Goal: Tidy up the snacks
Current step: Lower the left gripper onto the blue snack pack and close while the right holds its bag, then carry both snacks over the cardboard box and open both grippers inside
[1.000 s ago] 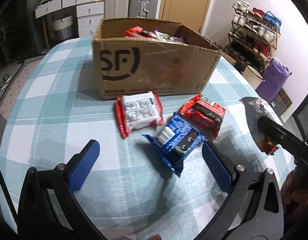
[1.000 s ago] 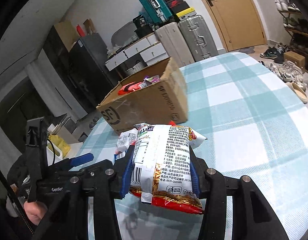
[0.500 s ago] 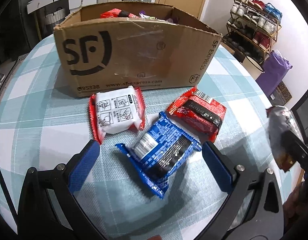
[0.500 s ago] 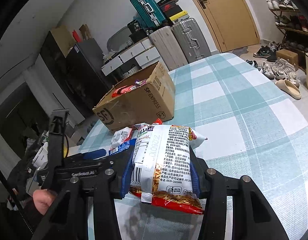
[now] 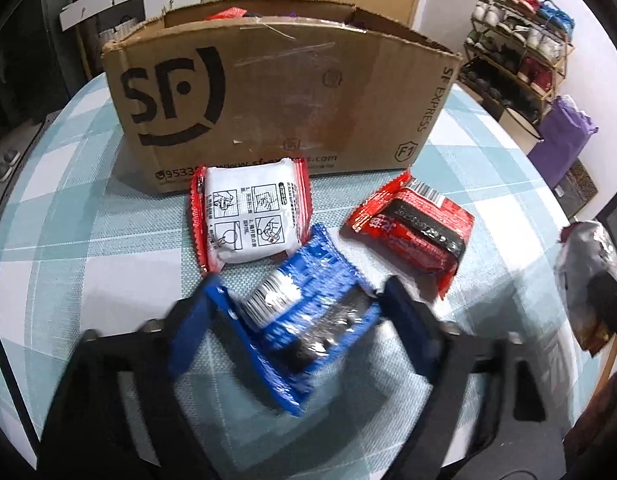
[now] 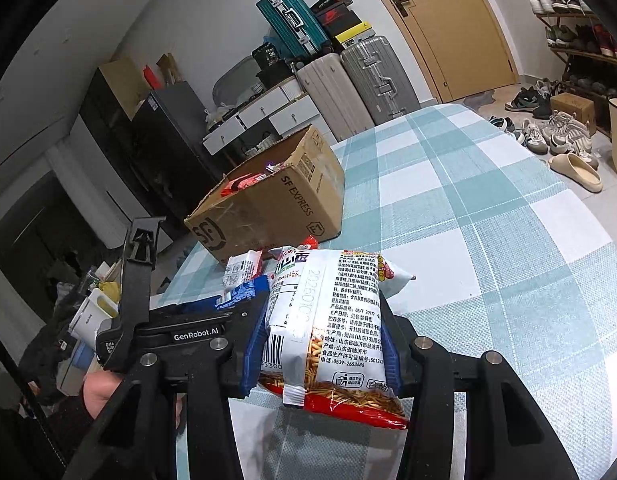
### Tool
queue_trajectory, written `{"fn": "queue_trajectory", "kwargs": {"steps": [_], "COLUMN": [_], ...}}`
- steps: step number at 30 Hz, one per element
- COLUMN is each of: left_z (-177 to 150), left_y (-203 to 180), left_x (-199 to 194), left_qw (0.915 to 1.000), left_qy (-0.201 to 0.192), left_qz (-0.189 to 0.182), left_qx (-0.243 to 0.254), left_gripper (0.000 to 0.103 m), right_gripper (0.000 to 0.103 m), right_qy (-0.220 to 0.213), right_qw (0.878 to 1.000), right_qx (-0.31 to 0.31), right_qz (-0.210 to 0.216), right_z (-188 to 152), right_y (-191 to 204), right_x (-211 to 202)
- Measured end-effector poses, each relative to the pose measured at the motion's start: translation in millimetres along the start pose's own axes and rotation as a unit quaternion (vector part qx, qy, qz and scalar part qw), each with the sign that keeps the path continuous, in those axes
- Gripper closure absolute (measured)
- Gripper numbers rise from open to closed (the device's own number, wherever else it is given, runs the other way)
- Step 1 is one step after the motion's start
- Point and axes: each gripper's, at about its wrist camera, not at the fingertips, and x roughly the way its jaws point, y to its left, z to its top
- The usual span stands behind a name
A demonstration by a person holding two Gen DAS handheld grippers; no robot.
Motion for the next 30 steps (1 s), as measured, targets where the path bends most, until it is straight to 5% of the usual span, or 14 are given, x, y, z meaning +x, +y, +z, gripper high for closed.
{"fn": "queue_trajectory", "kwargs": {"steps": [6, 30], "left_z": [-4.3, -32.3], "left_y": [4.5, 38.1], "left_x": [-4.0, -85.3], "left_qw": [0.9996, 0.9985], "left_qy": [0.002, -0.046], "left_qz": [-0.027, -0.030], "left_qx": [0.007, 0.008], "left_gripper": [0.054, 0.056], "right_gripper": [0.055, 0.055], "right_qy": [0.001, -0.021], "right_qw": [1.000, 1.000], "right_qx": [-0.002, -0.015], "right_qz": [0.005, -0.006], "right_z": [-0.4, -2.8], "right_y": [4.1, 35.8], "right_x": [0.2, -40.4]}}
